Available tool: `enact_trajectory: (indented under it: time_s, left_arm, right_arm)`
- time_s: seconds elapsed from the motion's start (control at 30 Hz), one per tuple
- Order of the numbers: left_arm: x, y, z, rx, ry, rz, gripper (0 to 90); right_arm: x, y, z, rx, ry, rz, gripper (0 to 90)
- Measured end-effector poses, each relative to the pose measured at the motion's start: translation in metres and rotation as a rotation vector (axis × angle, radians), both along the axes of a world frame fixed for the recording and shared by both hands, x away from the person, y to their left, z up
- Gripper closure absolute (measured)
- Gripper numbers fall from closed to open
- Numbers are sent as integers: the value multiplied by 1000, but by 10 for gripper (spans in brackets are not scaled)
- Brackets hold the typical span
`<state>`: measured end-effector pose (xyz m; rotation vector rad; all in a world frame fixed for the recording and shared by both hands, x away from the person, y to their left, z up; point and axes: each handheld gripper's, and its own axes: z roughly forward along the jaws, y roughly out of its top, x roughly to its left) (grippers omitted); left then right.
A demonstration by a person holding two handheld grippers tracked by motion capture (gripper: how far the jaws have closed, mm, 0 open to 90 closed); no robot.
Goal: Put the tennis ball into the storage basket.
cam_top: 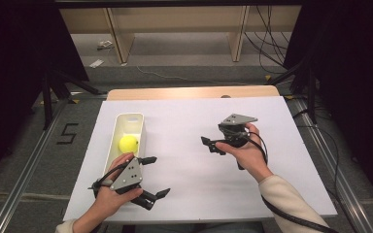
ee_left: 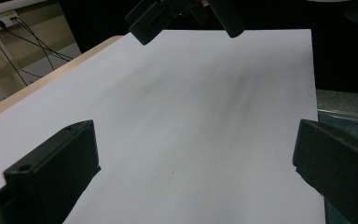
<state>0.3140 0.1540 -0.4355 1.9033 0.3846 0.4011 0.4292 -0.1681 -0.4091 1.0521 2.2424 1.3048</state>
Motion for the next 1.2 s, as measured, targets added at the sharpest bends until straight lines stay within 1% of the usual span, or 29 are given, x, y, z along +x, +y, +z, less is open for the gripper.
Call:
enact_trajectory:
  time_s: [0.13, 0.23, 0.4, 0.5, 0.57, 0.77, 1.07, 1.2]
  left_arm:
    - [0, 0, 0, -1, -1, 1, 0]
    - [0, 0, 0, -1, -2, 2, 0]
    - [0, 0, 0, -1, -1, 2, 0]
    - [0, 0, 0, 0, -2, 2, 0]
    - [0, 0, 0, 0, -2, 3, 0]
    - [1, 1, 0, 0, -1, 5, 0]
    - [1, 1, 0, -3, 0, 4, 0]
    - [1, 1, 0, -3, 1, 4, 0]
  right_arm:
    - [-5, -10, -2, -9, 2, -13, 170]
    - [-7, -14, -3, -7, 4, -19, 170]
    - [-14, -27, -4, 0, 6, -33, 171]
    - [-17, -31, -5, 3, 6, -37, 172]
    - [-21, -37, -5, 5, 7, -51, 172]
    - [-29, -48, -7, 24, 1, -57, 172]
    - [-39, -61, -14, 27, 0, -65, 176]
    - [-45, -68, -16, 28, -10, -73, 178]
